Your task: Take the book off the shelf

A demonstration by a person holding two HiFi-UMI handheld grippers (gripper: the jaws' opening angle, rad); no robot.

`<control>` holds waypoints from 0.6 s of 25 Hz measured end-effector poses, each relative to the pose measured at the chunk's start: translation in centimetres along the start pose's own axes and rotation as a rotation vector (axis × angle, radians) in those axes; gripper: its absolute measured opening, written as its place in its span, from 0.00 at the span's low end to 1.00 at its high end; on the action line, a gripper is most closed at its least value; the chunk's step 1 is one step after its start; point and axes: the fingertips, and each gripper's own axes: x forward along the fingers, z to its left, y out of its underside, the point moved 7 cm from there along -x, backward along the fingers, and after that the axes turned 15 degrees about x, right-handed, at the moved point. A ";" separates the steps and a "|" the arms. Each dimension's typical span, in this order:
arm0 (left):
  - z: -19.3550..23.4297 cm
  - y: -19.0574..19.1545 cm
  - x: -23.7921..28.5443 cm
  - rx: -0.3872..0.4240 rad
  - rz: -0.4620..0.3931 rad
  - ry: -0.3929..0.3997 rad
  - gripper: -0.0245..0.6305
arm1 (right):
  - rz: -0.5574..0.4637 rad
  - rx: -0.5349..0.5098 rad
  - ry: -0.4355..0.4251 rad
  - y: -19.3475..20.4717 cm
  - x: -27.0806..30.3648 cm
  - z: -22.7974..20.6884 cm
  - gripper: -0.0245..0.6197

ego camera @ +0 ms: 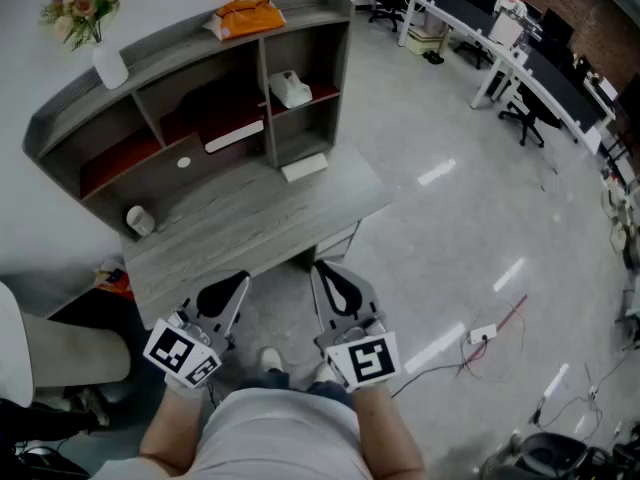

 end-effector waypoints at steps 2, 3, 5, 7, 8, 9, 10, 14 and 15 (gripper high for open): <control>0.8 0.2 -0.2 -0.002 -0.003 0.011 0.06 | -0.005 -0.001 -0.002 0.1 0.9 0.5 0.07; 1.2 0.3 -0.3 -0.005 -0.005 0.015 0.06 | -0.006 -0.004 -0.003 0.2 1.3 0.7 0.07; 2.1 0.5 -0.7 -0.016 -0.011 0.019 0.06 | -0.004 -0.010 -0.003 0.4 2.2 1.4 0.08; 3.1 0.9 -1.2 -0.024 -0.013 0.021 0.06 | 0.001 -0.013 0.001 0.7 3.1 2.1 0.07; 3.6 1.1 -1.5 -0.027 -0.014 0.021 0.06 | 0.005 -0.014 0.004 0.9 3.6 2.5 0.08; 4.2 1.3 -1.8 -0.030 -0.015 0.022 0.06 | 0.009 -0.014 0.009 1.0 4.0 2.8 0.07; 4.7 1.5 -2.1 -0.034 -0.017 0.023 0.06 | 0.010 -0.011 0.015 1.2 4.5 3.1 0.07; 7.0 2.5 -3.3 -0.058 -0.030 0.036 0.06 | -0.018 0.018 0.054 1.6 5.9 4.1 0.08; 7.6 2.9 -3.7 -0.070 -0.033 0.039 0.06 | -0.018 0.019 0.067 1.8 6.1 4.3 0.08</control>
